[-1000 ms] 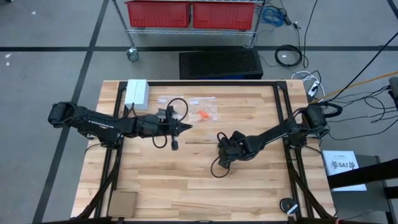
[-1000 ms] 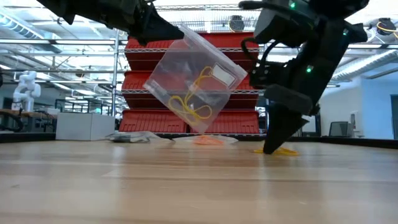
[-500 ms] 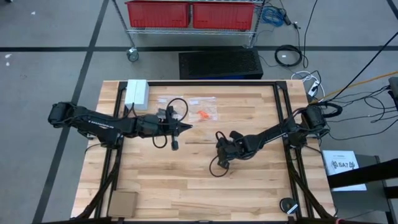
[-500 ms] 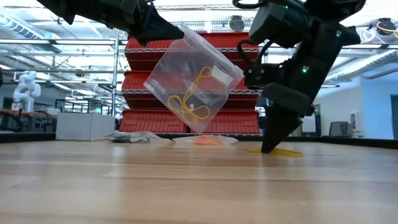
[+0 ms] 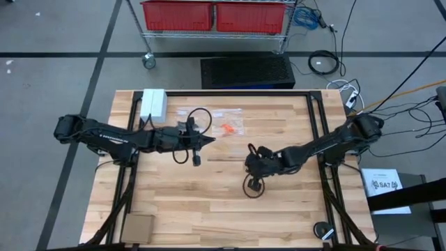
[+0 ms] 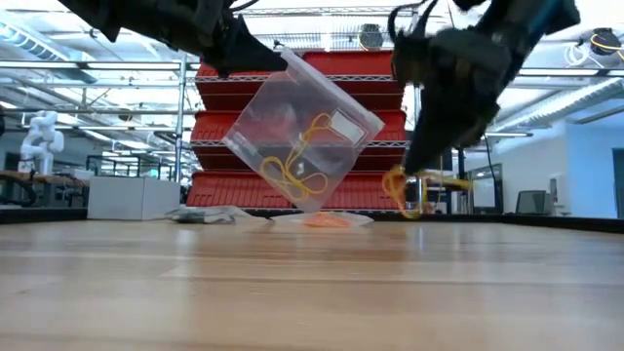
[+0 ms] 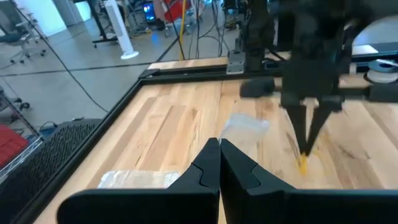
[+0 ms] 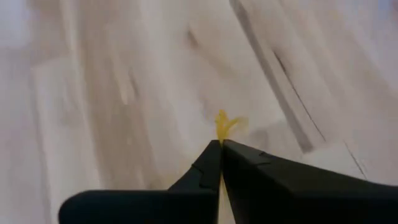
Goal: Sort rubber bands
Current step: Put the yellow rubber band into the bottom transparent zip bag
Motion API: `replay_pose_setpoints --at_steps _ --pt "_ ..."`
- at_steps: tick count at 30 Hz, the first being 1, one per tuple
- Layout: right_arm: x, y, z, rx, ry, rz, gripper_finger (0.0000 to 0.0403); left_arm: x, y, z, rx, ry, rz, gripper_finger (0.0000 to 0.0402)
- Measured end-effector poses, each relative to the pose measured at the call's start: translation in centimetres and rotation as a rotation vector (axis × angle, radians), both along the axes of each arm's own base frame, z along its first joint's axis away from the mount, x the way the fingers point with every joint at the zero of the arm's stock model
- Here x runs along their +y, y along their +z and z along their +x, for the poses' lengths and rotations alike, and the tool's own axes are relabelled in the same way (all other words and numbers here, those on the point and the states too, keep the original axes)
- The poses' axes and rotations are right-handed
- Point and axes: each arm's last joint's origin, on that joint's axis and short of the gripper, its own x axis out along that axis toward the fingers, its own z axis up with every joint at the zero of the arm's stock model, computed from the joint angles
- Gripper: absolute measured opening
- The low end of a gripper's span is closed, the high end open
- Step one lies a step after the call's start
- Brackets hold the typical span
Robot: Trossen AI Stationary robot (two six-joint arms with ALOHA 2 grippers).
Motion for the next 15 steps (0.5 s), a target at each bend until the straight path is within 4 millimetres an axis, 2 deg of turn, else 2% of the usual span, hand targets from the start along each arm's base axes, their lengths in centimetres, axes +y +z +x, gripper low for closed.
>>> replay_pose_setpoints --at_steps 6,12,15 --pt "0.1 4.2 0.3 -0.21 0.034 -0.072 0.0 0.2 -0.1 0.0 0.006 0.003 -0.004 0.0" --pt "0.0 8.5 2.2 -0.324 0.081 -0.224 0.0 0.2 -0.1 0.0 0.007 -0.005 -0.007 0.0" --pt "-0.4 9.7 3.0 -0.325 0.081 -0.302 0.0 0.2 -0.1 0.0 0.007 -0.005 -0.007 0.0"
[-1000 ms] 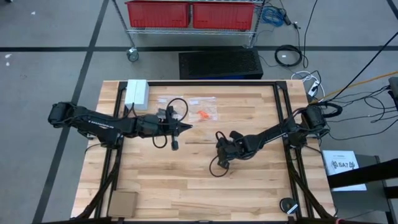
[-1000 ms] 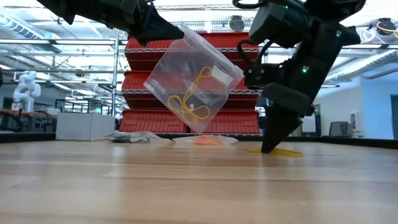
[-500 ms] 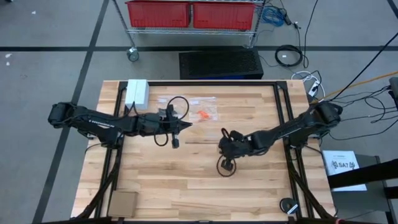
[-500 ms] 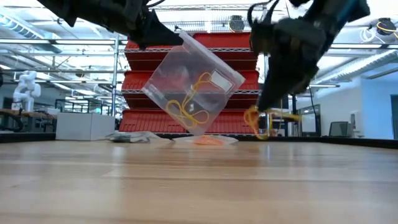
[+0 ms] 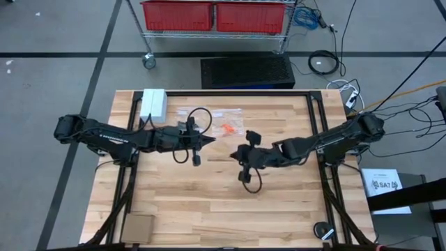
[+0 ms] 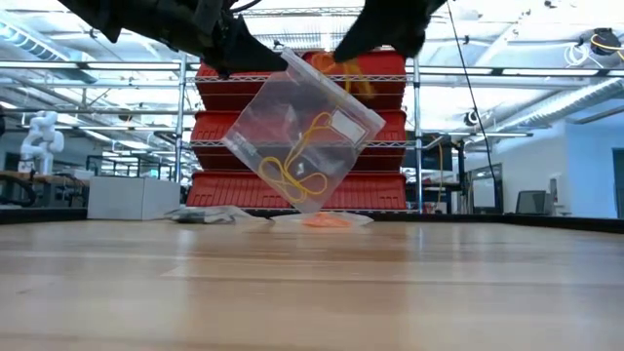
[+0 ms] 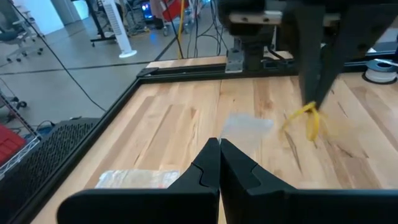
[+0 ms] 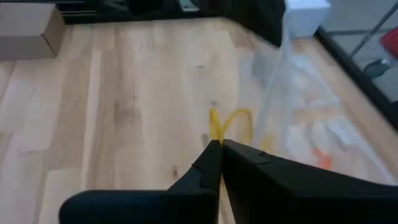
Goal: Sort rubber bands
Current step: Put the yellow rubber band into the bottom transparent zip bag
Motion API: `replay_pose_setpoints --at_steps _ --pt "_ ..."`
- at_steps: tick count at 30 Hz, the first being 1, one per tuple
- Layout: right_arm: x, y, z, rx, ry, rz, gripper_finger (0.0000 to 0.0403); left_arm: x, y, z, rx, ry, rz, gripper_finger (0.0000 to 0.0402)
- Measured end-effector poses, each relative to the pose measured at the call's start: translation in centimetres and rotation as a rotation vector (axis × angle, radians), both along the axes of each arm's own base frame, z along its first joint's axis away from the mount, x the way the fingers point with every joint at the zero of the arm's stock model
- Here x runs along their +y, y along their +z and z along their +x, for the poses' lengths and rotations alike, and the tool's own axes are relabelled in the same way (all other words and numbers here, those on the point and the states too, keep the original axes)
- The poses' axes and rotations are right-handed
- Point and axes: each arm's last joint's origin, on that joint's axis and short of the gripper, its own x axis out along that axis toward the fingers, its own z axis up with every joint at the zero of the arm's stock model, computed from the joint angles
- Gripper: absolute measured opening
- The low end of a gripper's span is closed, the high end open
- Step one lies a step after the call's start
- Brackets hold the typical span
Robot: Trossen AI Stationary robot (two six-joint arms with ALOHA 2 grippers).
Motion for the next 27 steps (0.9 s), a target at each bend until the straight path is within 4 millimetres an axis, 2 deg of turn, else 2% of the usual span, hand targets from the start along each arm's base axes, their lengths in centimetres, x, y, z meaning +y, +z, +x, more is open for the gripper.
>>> replay_pose_setpoints --at_steps 5,27 --pt "-0.9 1.0 0.8 -0.012 -0.006 -0.051 0.0 0.0 0.0 0.0 -0.001 -0.001 -0.001 0.0" --pt "-4.9 -1.6 3.1 0.05 -0.091 -0.088 0.0 -0.1 0.0 0.0 -0.008 -0.028 -0.028 0.0"
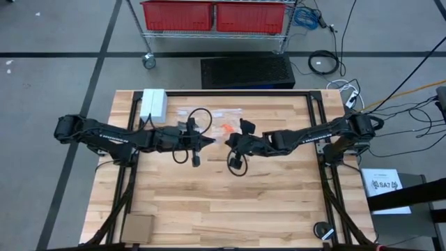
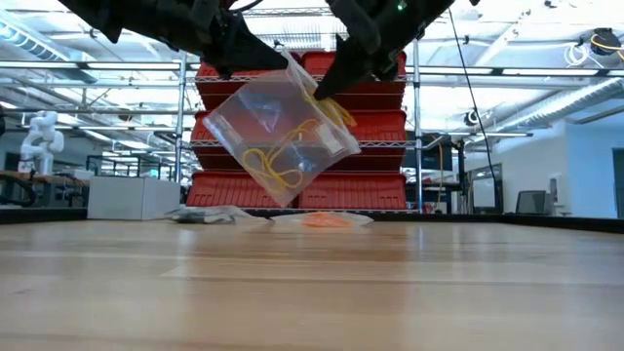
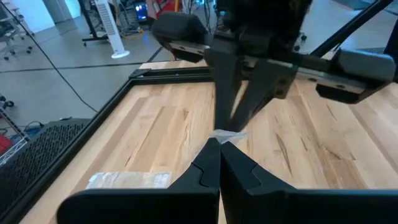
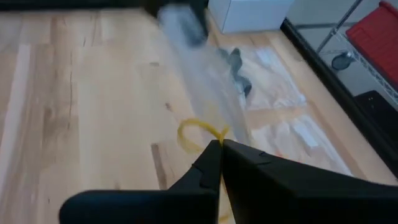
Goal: Sort rubber bands
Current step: Put the yellow rubber band into the bottom transparent zip bag
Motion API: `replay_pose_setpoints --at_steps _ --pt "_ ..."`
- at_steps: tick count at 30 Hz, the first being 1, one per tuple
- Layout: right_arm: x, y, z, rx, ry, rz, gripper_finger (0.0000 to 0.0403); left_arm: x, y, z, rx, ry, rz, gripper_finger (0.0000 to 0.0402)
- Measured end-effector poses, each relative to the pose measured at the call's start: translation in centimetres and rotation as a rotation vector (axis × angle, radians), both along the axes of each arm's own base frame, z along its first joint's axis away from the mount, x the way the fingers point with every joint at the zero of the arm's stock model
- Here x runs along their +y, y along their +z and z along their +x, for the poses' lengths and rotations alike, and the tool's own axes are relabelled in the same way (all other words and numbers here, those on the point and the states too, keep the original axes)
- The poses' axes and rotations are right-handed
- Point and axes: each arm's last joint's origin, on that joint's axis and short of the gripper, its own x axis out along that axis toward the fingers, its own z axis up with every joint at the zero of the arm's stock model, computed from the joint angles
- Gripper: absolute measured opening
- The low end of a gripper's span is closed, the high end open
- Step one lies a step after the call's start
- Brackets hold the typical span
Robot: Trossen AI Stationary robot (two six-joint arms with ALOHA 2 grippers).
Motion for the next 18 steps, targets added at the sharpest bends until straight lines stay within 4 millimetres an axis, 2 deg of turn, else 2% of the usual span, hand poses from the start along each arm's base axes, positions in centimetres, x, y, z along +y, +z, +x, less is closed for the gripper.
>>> replay_pose_setpoints --at_steps 12,18 --pt "-0.4 1.1 0.1 -0.075 -0.008 -0.042 0.0 0.0 -0.3 -0.1 0.027 -0.001 0.001 0.0" --pt "-1.5 1.1 0.2 -0.069 -0.009 -0.035 0.0 -0.1 -0.2 0.0 0.025 -0.037 -0.007 0.0"
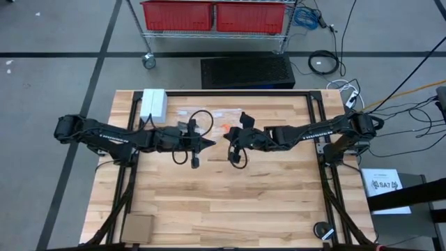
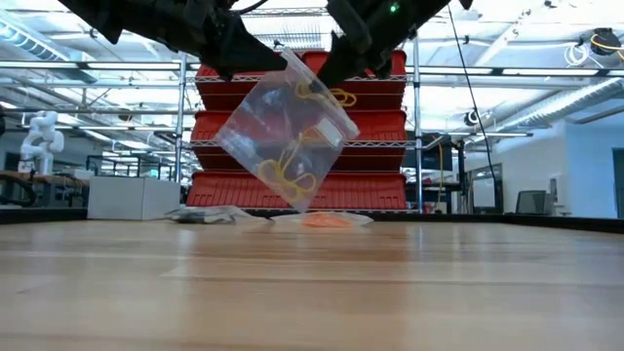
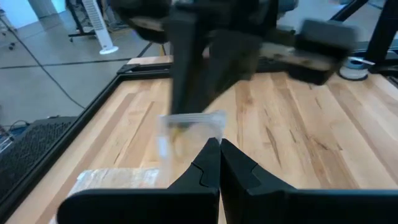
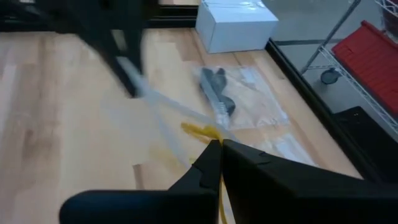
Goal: Sort rubber bands
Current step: Put the yellow rubber band into the bottom transparent zip bag, then close the bottom transparent zip bag
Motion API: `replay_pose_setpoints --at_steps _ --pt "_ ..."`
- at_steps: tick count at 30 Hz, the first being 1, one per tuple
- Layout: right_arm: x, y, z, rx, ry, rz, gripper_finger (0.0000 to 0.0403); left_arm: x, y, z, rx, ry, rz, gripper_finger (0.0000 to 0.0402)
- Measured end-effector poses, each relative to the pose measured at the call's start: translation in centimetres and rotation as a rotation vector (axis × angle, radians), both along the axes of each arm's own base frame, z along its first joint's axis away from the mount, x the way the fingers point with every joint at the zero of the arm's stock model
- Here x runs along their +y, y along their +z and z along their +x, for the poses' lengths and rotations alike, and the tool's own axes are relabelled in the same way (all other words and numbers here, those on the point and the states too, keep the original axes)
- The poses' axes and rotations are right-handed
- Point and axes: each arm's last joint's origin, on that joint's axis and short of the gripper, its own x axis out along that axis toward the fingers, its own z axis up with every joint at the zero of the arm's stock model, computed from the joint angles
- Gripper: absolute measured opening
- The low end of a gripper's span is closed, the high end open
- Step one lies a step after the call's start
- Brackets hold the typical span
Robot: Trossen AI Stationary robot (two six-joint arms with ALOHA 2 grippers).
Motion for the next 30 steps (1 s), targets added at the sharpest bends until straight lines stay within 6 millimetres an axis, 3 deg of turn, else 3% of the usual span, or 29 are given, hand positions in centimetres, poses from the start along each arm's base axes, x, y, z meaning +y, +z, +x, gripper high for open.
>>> replay_pose_setpoints --at_steps 8,19,23,30 --pt "-1.7 0.0 0.2 -0.004 0.091 0.069 0.0 0.0 0.0 0.0 0.0 -0.012 0.0 0.0" --pt "-1.3 -0.4 0.5 0.005 0.236 0.157 0.0008 0.0 0.1 0.0 -0.009 -0.012 -0.001 0.0" --pt "-1.3 -0.7 0.9 0.0 0.248 0.133 0.005 0.0 0.1 0.0 -0.01 -0.011 -0.005 0.0" --pt "-1.0 -1.0 0.9 0.015 0.252 0.147 0.0157 0.0 0.0 0.0 -0.004 -0.011 -0.005 0.0"
